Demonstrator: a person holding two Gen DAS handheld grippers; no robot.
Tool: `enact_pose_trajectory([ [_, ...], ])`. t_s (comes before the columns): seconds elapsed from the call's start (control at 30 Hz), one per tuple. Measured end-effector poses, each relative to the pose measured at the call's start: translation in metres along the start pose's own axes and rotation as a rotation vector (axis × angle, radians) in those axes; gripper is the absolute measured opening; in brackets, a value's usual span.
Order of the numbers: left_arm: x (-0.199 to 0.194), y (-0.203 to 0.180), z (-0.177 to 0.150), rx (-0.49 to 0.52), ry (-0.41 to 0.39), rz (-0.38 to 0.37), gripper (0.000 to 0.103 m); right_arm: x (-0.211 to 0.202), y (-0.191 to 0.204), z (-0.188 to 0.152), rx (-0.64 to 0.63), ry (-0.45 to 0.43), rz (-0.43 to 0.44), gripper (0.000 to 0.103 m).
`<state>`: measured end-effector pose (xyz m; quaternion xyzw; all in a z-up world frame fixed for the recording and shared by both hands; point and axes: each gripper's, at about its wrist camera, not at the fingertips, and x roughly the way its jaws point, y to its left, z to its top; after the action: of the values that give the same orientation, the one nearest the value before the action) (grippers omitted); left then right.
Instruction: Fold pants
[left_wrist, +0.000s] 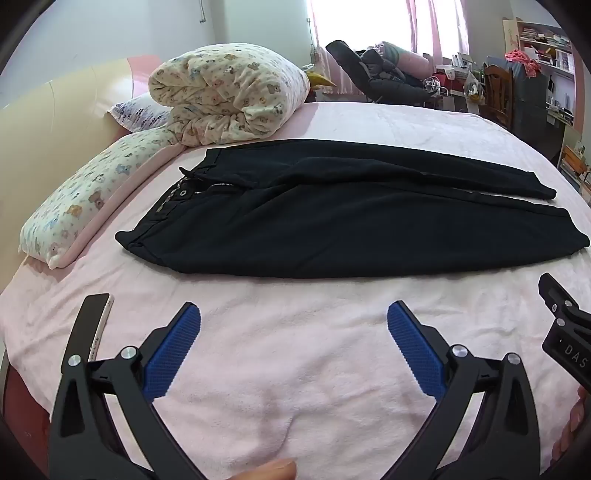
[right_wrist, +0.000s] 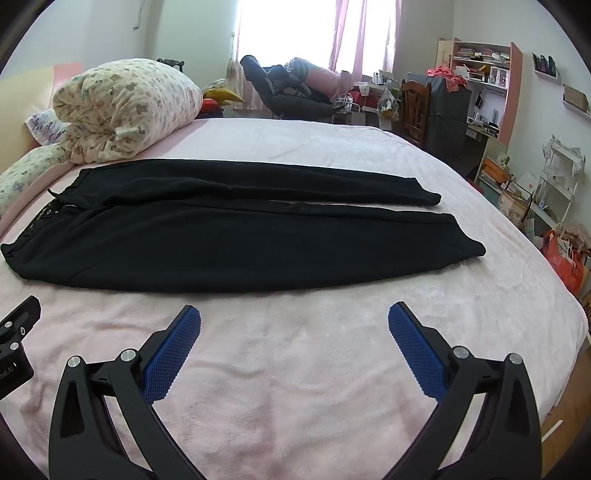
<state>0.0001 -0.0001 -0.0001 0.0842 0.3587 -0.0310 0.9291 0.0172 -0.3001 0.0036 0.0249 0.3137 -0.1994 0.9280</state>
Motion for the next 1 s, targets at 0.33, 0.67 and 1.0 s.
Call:
enact_pose_trajectory([
  [0.33, -0.0005, 0.001, 0.0007, -0.003, 0.0, 0.003, 0.101, 0.001, 0.0001, -0.0007, -0.002, 0.005, -0.004, 0.102],
  [0.67, -0.0001, -0.0001, 0.0, 0.0, -0.001, 0.001, 0.101, 0.0011, -0.0002, -0.0009, -0.001, 0.004, -0.002, 0.102],
  [1.0, 0.0, -0.0003, 0.0, 0.002, -0.001, 0.003, 0.101, 0.0014, 0.0007, 0.0, -0.003, 0.006, -0.002, 0.102],
])
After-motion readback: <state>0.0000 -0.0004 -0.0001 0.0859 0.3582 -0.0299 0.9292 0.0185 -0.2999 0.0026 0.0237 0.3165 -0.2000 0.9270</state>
